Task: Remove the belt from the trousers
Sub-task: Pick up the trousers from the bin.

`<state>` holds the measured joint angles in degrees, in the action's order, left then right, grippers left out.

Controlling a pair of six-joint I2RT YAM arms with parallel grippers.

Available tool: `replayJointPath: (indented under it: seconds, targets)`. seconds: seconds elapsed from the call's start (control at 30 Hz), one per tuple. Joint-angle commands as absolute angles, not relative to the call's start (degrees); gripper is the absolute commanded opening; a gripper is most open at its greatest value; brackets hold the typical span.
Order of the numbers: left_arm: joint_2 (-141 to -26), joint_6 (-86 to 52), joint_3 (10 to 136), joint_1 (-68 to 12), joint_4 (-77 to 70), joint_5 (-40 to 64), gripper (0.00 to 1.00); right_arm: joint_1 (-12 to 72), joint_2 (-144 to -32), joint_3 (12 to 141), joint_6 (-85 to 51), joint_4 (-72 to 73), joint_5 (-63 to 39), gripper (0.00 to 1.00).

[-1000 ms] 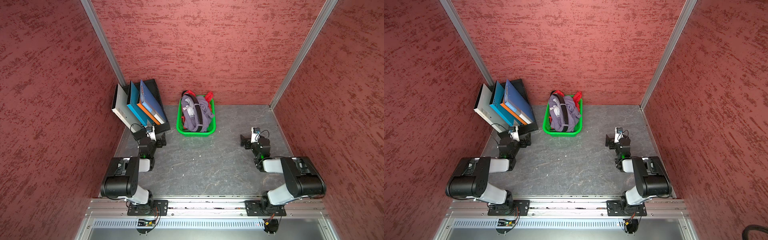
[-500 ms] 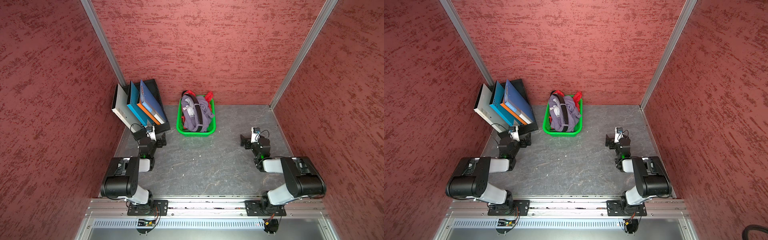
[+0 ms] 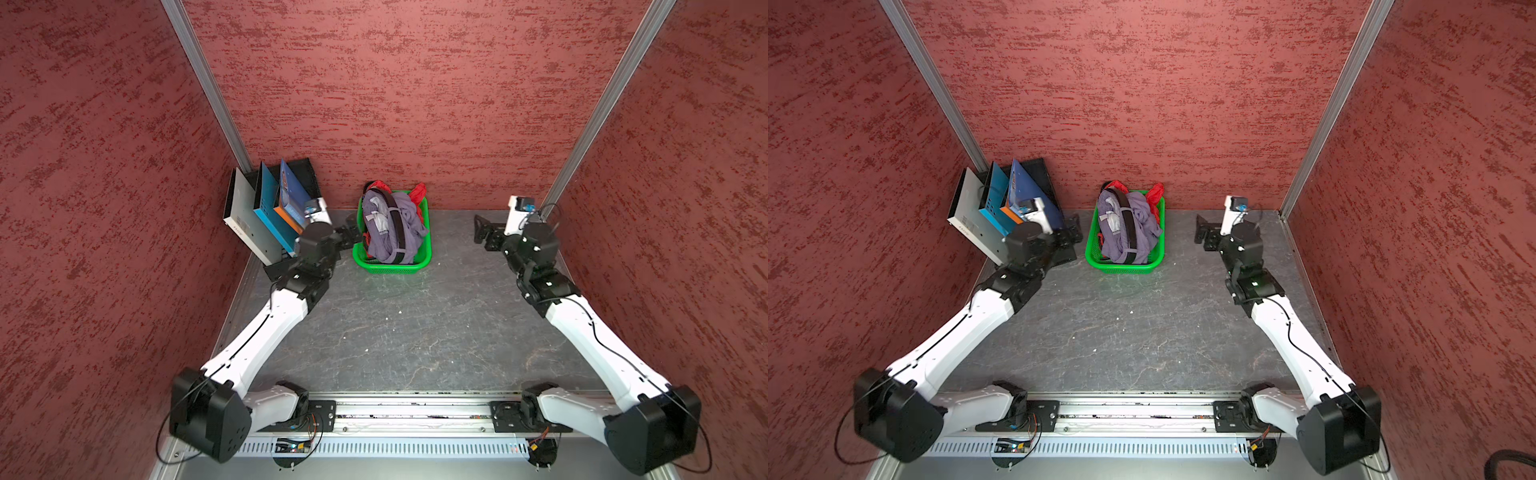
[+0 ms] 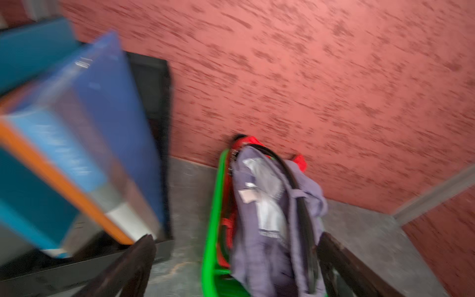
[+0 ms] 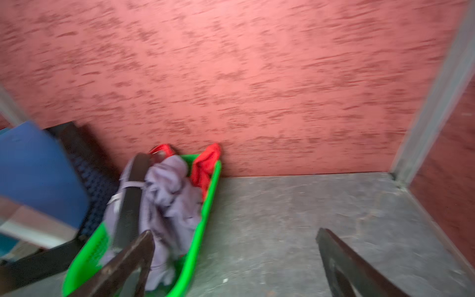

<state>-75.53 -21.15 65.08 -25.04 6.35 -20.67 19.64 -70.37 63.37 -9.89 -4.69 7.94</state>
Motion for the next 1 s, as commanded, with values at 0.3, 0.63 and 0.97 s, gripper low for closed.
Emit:
replayJointPath:
  seconds: [0.3,0.63,0.97]
  targets:
    - [-95.9,-29.6,90.2,-28.4,34.1,-21.7,1.00,21.4,-79.0,71.8,-16.8,-31.4,19.5,0.99]
    - [-94.8,-30.3,93.2,-28.6,36.0,-24.0,1.00,10.7,-84.4,70.9,-29.5,-32.1,18.5,0.99]
    - [-98.4,-32.6,99.0,-24.6,46.6,-27.2,1.00,17.1,-95.6,83.7,-16.2,-26.6,7.0,0.99]
